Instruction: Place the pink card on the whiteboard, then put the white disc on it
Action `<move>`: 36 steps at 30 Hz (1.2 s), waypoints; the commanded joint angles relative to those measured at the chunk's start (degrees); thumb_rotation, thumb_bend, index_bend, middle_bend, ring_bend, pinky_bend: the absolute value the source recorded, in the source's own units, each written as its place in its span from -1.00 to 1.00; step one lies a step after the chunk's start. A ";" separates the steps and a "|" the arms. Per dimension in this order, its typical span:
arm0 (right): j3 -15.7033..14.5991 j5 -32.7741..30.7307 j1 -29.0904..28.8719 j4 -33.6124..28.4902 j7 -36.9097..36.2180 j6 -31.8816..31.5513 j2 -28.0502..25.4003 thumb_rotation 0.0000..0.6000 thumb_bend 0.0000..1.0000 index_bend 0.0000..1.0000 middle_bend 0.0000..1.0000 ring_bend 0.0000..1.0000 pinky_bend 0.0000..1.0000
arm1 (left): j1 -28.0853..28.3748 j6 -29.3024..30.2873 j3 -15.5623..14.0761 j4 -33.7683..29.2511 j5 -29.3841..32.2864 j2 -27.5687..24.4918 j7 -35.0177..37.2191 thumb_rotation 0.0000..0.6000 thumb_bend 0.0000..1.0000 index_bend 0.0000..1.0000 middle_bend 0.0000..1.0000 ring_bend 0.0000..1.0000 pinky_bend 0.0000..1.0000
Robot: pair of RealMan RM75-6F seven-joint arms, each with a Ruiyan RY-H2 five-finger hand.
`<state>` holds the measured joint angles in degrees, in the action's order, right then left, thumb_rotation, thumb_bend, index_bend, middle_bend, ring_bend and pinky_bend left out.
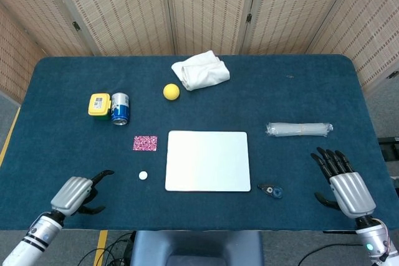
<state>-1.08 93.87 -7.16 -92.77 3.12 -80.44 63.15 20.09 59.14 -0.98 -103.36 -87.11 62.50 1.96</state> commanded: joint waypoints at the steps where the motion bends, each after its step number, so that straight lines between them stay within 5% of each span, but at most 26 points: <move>1: -0.15 0.31 0.10 -0.06 -0.55 -0.41 -0.33 1.00 -0.71 -1.00 -1.00 -1.00 -1.00 | 5.44 -5.90 3.02 -5.34 10.50 0.43 -10.74 1.00 -0.47 -0.56 1.00 1.00 1.00; 5: -0.18 -0.44 0.24 -0.31 -1.29 -0.28 -1.03 1.00 -0.71 -1.00 -1.00 -1.00 -1.00 | 11.00 -10.63 5.40 -7.27 23.52 3.30 -19.07 1.00 -0.47 -0.56 1.00 1.00 1.00; 14: 0.08 -0.79 0.37 -0.10 -4.96 -1.07 -2.55 1.00 -0.69 -1.00 -1.00 -1.00 -1.00 | 20.48 -7.77 8.31 -5.93 41.76 10.81 -31.83 1.00 -0.47 -0.51 1.00 1.00 1.00; 36: 0.02 -1.69 -0.10 0.05 -5.72 0.31 -2.69 1.00 -0.68 -1.00 -1.00 -1.00 -1.00 | 30.45 -15.84 10.29 15.57 51.99 20.24 -26.46 1.00 -0.47 -0.51 1.00 1.00 1.00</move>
<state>-1.09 92.30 -7.22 -92.75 -2.57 -80.25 60.46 49.90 43.55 9.15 -88.59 -35.99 82.21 -24.90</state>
